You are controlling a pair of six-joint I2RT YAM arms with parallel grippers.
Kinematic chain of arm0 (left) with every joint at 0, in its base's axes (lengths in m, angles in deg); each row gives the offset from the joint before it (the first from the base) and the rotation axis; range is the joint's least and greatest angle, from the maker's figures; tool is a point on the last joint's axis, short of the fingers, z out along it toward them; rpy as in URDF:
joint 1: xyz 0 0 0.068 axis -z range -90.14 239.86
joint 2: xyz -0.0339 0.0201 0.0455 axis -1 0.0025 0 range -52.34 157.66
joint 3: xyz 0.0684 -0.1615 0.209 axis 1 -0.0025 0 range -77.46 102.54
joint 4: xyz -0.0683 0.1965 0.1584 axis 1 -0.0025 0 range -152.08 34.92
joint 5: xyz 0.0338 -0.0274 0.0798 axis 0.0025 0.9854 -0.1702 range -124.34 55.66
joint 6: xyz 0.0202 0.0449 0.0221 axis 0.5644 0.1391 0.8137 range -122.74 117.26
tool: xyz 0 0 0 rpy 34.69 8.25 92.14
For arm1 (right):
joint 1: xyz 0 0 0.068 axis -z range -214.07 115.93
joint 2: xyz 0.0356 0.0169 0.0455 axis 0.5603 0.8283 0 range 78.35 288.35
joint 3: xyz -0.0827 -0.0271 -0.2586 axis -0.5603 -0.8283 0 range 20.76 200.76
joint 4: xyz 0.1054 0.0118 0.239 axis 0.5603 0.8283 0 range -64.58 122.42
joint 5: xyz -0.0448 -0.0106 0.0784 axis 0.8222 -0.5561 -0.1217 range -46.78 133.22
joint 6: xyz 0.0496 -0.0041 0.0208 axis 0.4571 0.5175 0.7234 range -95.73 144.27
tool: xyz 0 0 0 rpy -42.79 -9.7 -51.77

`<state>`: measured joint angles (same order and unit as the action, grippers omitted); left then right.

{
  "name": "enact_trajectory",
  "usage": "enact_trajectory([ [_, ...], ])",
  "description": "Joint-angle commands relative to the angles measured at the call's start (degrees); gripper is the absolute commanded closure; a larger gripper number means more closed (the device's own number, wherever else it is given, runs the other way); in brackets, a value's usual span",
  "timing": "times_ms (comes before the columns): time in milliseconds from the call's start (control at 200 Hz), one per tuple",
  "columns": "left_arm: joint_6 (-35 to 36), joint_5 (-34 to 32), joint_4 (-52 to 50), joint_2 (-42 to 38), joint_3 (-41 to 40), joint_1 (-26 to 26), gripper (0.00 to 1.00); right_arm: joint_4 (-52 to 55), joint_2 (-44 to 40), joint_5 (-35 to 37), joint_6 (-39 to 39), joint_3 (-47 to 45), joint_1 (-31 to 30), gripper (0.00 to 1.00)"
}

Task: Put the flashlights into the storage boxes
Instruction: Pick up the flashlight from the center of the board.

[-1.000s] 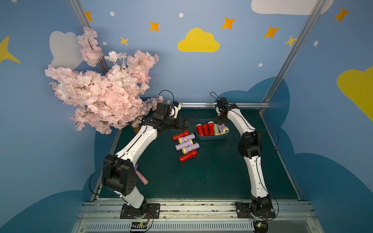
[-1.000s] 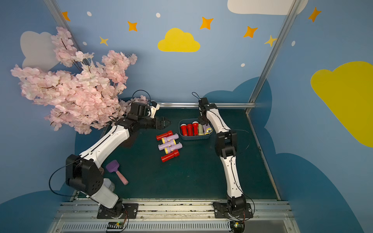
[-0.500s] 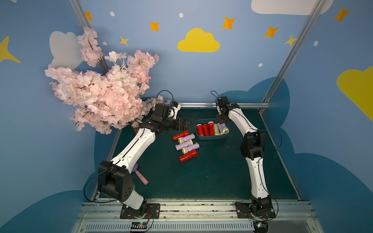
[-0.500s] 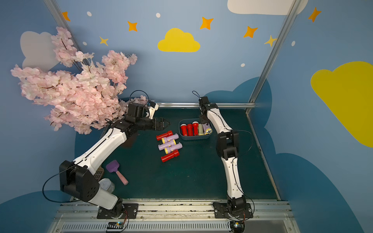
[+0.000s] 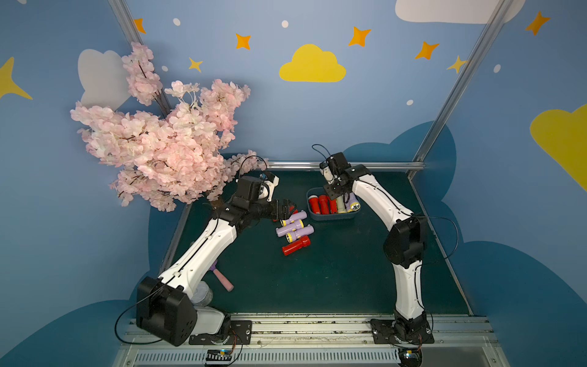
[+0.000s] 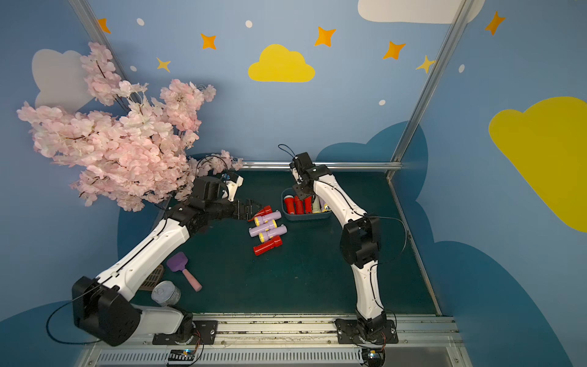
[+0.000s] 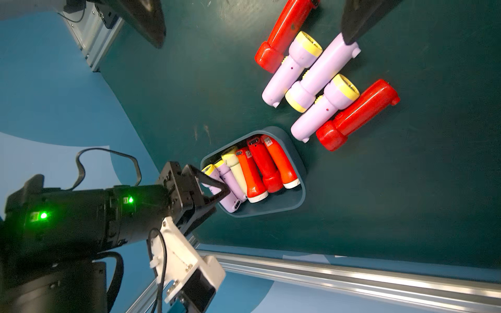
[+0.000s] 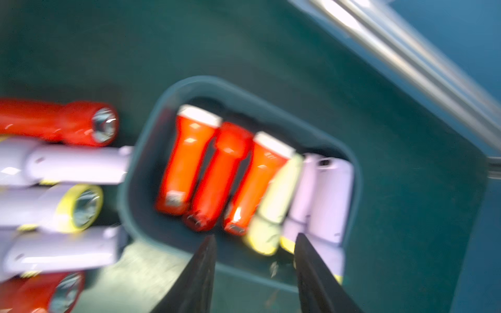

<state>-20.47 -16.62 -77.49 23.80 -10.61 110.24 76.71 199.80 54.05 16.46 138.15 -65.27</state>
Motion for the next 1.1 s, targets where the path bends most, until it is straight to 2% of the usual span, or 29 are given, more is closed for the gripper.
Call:
enact_trajectory([
  [0,-0.78,-2.6,-1.38,-4.72,-3.35,0.1,0.01,1.38,-2.52,-4.41,0.68,-3.67,-3.29,0.52],
  [385,-5.62,-7.85,-7.81,-23.78,-15.83,-0.14,0.01,-0.44,-7.66,-13.82,2.48,-14.88,-13.86,0.52],
  [591,-9.85,-8.11,-11.0,-32.99,-21.45,-0.02,0.01,-1.22,-6.84,-15.23,0.6,-16.96,-19.56,0.52],
  [891,-11.25,-7.96,-17.38,-41.76,-23.25,-0.04,0.01,0.4,-2.86,-16.98,-0.13,-14.82,-22.06,0.52],
  [1096,-11.96,-7.96,-20.69,-46.38,-23.9,-0.01,0.01,-0.1,0.16,-15.41,-1.04,-15.08,-23.09,0.52],
])
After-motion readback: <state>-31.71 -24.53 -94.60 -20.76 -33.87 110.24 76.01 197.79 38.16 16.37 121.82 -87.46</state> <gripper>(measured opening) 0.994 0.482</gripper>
